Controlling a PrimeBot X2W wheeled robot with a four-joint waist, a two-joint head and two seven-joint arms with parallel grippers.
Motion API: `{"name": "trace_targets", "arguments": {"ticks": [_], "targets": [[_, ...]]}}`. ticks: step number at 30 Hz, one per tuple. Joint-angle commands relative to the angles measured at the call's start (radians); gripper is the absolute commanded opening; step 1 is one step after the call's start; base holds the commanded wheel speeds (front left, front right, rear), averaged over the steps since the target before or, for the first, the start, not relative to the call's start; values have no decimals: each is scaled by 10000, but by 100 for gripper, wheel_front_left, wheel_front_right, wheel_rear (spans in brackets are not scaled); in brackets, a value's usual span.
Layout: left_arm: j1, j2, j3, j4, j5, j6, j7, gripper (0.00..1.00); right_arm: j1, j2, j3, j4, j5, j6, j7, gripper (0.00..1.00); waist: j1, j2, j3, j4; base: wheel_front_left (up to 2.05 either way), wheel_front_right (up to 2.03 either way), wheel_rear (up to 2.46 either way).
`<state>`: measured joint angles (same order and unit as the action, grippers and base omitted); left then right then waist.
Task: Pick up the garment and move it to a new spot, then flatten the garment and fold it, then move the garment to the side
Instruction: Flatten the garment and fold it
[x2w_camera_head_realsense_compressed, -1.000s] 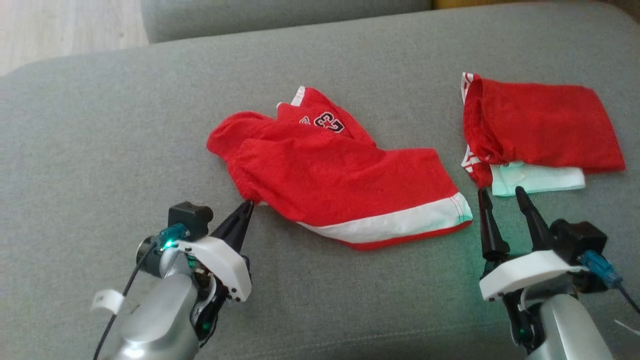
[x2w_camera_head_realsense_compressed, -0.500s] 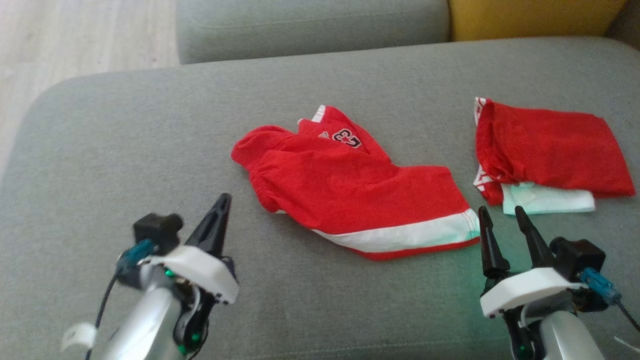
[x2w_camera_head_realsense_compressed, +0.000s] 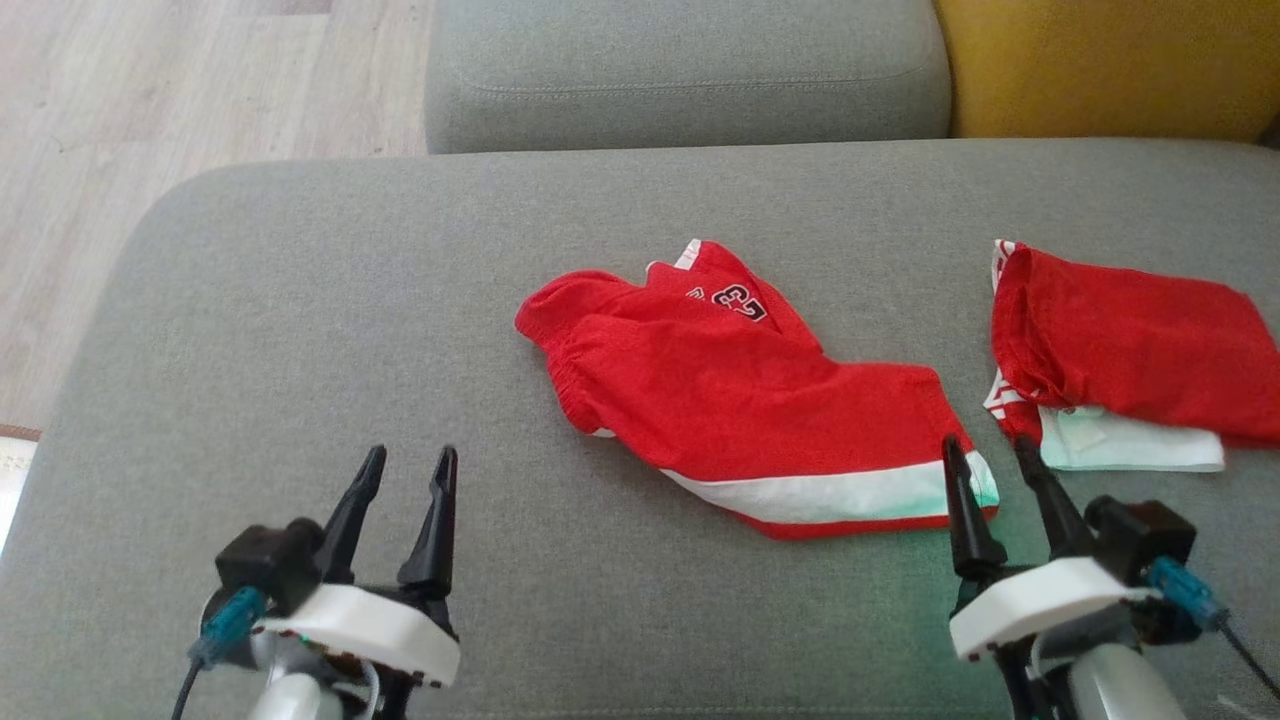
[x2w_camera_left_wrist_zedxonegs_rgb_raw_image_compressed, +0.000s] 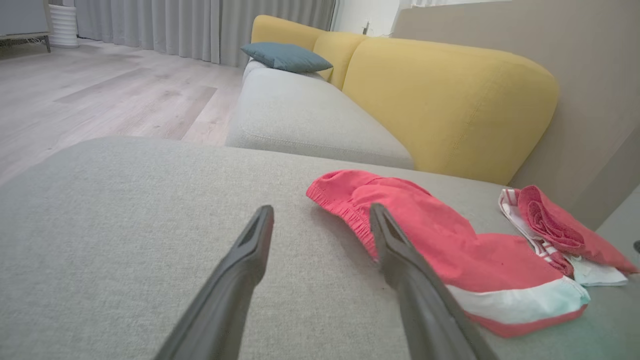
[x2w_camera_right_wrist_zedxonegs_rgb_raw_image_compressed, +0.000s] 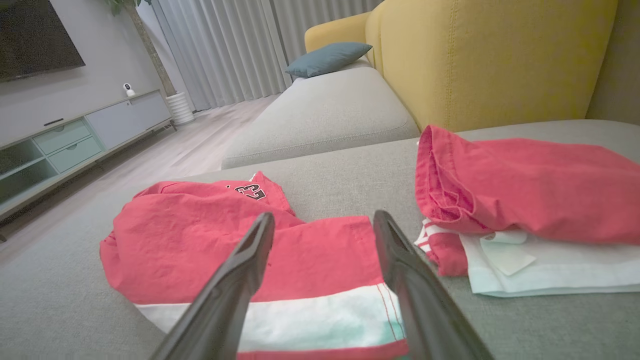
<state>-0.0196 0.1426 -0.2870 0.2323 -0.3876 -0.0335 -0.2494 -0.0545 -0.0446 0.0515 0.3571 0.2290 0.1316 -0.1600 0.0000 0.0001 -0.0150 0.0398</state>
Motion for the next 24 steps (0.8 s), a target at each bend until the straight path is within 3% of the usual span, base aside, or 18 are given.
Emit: {"name": "trace_targets", "arguments": {"ticks": [1, 13, 24], "targets": [[-326, -61, 511, -425, 177, -102, -123, 100, -140, -56, 266, -351, 92, -9, -188, 100, 0, -1, 1, -17, 0, 0, 0], [-305, -500, 924, -193, 819, -597, -123, 100, -198, -56, 382, -419, 114, -9, -181, 100, 0, -1, 205, -192, 0, 0, 0], [-2266, -445, -554, 2351, 713, -939, 817, 100, -752, -56, 407, -693, -52, -9, -138, 100, 0, -1, 1562, -768, 0, 0, 0]]}}
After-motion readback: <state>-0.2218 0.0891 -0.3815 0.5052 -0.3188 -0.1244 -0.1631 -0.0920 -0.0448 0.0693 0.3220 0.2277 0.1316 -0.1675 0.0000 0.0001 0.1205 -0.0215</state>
